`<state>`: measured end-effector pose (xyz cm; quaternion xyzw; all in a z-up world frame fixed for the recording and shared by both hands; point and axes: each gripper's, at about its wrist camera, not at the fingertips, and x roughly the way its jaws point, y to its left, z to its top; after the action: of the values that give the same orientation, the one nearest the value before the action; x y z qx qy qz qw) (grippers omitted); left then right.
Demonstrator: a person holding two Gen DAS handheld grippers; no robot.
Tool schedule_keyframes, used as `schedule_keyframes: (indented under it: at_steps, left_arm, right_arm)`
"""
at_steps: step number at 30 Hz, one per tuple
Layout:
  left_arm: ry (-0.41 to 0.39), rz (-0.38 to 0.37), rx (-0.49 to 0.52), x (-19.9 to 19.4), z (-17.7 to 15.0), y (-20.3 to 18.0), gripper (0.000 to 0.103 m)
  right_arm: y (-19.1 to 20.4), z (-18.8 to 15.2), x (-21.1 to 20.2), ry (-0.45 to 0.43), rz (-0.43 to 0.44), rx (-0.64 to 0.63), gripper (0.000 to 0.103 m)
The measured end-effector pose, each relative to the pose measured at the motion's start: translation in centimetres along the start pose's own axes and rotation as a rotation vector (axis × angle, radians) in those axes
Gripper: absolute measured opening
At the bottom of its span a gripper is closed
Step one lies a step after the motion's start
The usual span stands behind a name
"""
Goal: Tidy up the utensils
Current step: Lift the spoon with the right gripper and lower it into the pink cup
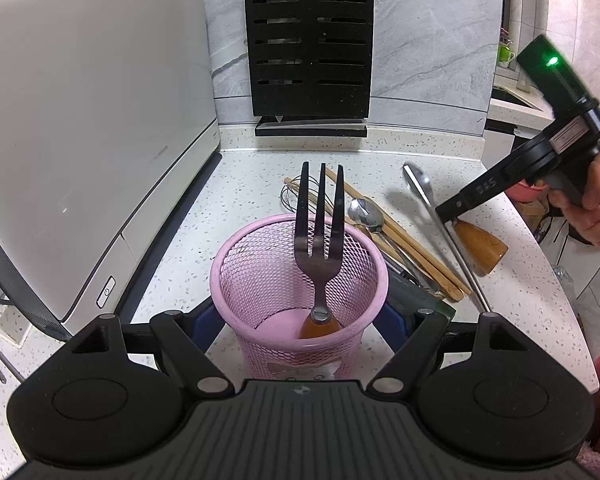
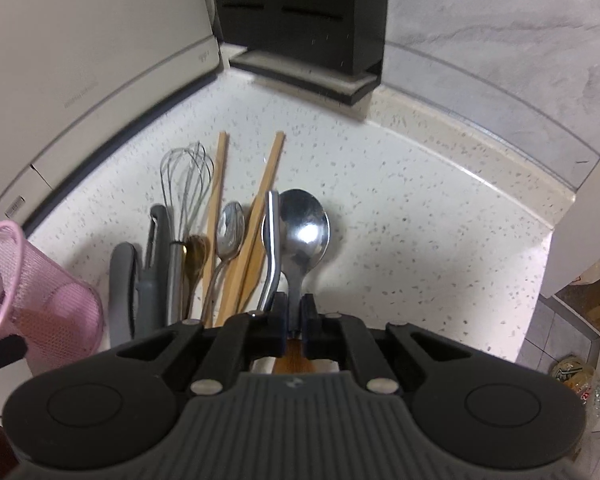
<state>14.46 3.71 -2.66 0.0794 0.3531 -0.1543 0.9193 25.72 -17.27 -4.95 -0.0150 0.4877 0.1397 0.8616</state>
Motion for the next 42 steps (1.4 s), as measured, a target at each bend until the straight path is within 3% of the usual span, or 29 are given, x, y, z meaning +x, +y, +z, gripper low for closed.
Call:
schedule_keyframes:
  at_steps: [10, 33, 42]
  left_arm:
    - [-0.003, -0.007, -0.009, 0.0, -0.1, 0.0, 0.091]
    - [-0.007, -0.009, -0.013, 0.1, -0.1, 0.0, 0.091]
    - [-0.011, -0.016, -0.007, 0.0, -0.2, -0.3, 0.091]
  right_arm:
    - [0.2, 0.0, -3.1, -0.107, 0.041, -0.001, 0.003]
    - [0.9, -0.1, -4.2, -0.184, 0.044, -0.041, 0.0]
    - [3.1, -0.5, -8.2, -0.32, 0.116, -0.092, 0.0]
